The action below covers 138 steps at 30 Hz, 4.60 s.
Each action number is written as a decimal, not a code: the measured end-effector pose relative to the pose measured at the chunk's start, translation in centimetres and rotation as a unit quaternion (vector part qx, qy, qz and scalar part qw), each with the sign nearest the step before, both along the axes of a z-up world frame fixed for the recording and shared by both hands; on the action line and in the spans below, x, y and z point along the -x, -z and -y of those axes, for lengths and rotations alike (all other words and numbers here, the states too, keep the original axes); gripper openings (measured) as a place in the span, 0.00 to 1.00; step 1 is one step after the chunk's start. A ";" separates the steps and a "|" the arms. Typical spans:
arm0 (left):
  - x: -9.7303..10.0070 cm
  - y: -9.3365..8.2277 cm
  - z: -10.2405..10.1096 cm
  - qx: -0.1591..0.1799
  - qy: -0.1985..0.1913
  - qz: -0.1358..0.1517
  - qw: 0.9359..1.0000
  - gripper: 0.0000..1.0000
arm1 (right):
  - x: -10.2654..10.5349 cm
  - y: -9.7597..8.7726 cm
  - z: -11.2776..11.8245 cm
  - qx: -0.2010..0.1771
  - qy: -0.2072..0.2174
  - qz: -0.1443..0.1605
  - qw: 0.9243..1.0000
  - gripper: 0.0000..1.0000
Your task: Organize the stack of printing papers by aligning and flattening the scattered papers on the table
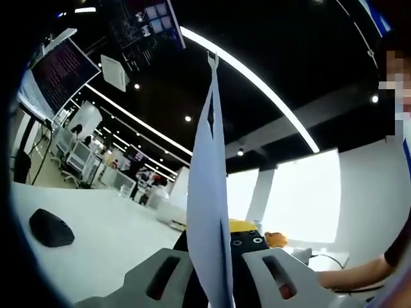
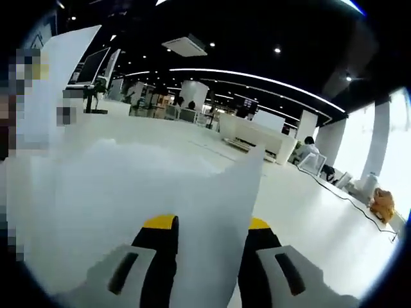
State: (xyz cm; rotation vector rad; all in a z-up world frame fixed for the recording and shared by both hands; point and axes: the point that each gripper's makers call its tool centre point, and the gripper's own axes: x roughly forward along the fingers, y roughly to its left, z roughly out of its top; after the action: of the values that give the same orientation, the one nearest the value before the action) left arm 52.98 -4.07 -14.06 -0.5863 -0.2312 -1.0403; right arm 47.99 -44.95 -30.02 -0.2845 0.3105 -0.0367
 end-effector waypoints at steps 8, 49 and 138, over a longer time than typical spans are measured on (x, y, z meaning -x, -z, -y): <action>-0.2 0.0 -0.1 -0.002 -0.003 0.000 1.000 0.06 | -0.1 0.3 0.8 -0.015 0.004 -0.011 1.000 0.21; -0.6 0.2 -1.0 -0.024 -0.024 0.009 0.999 0.06 | 0.3 -2.3 1.6 -0.031 0.021 0.045 0.998 0.00; -3.5 1.0 -2.8 0.137 -0.009 -0.112 0.984 0.06 | 2.0 -4.4 3.6 -0.139 0.059 0.120 0.981 0.00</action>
State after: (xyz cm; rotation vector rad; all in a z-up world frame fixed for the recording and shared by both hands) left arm 56.51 -1.28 -15.07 -0.9424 -0.1820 -0.9227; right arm 46.02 -48.56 -25.60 0.0182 0.0891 -0.1416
